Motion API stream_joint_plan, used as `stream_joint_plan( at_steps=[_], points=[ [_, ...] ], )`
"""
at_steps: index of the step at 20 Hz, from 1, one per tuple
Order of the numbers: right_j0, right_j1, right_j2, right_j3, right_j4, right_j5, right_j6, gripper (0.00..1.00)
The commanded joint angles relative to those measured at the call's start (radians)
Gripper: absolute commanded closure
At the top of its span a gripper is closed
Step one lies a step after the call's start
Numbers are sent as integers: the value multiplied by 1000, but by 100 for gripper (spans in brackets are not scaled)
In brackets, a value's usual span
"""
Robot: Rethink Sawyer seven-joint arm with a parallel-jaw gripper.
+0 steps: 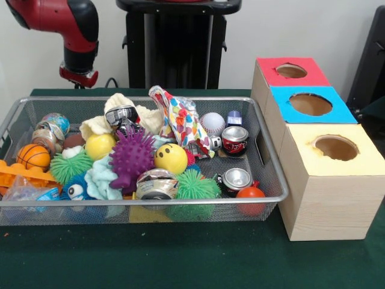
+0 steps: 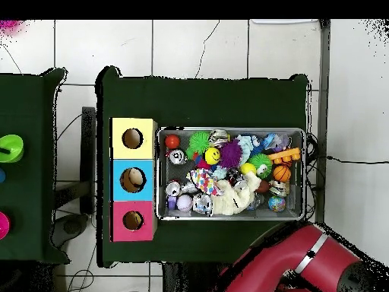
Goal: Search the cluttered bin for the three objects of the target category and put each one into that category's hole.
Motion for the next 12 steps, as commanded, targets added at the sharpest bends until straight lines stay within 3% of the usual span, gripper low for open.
stream_joint_plan(
  at_steps=[1, 12],
  points=[
    [4, 21, 80, -133, 42, -78, 8, 100],
    [21, 2, 72, -107, 36, -57, 14, 100]
  ],
)
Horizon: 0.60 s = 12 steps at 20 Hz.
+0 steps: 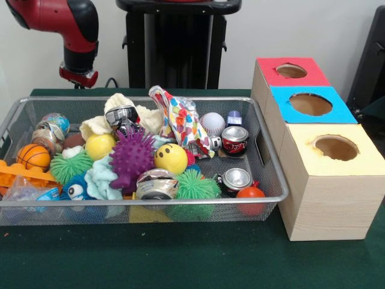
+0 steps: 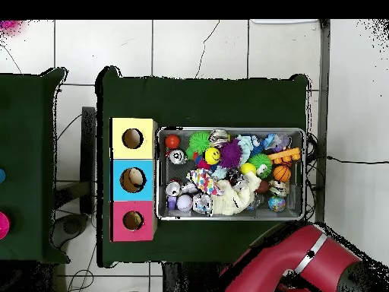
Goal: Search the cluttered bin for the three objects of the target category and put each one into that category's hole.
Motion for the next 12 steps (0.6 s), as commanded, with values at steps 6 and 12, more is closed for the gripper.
stream_joint_plan(
  at_steps=[6, 12],
  points=[
    [-16, -32, 118, -98, -34, -15, 46, 0],
    [-6, -31, 94, -90, -5, -65, 29, 0]
  ],
)
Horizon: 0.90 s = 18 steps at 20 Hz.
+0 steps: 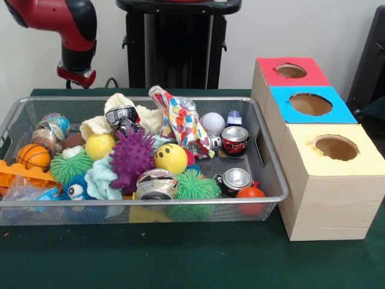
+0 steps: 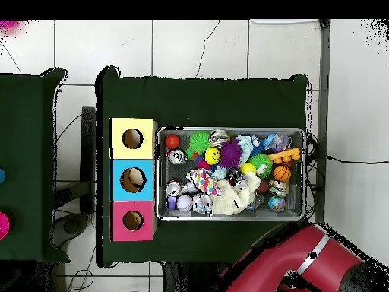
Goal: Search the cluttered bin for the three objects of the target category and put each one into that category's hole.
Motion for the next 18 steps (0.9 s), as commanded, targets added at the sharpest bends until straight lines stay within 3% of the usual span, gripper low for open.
stream_joint_plan(
  at_steps=[1, 2, 4, 6, 8, 9, 18],
  points=[
    [-2, -14, 91, -90, 13, -70, 27, 0],
    [0, -21, 92, -87, 11, -66, 28, 0],
    [3, -116, 117, -43, -51, -18, 68, 0],
    [-24, -280, 226, 16, -200, 147, 120, 0],
    [-122, -418, 384, 92, -250, 346, 49, 0],
    [-153, -458, 425, 116, -219, 401, 3, 0],
    [-243, -535, 550, 153, -165, 516, -123, 0]
  ],
)
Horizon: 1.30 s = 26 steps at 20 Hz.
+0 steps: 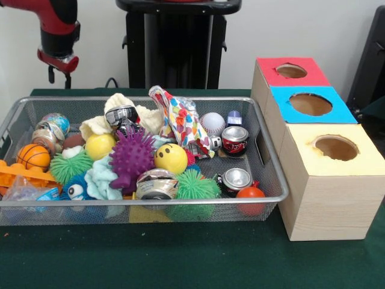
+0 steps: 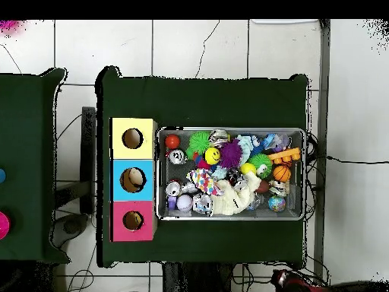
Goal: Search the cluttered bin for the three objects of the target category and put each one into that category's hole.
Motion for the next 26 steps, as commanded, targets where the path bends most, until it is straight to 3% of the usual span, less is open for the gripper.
stream_joint_plan(
  at_steps=[1, 14, 26],
  points=[
    [-42, -137, 275, 37, 19, 133, -128, 0],
    [-44, -240, 350, 94, 88, 297, -132, 0],
    [-84, -381, 429, 168, 181, 442, -183, 0]
  ],
)
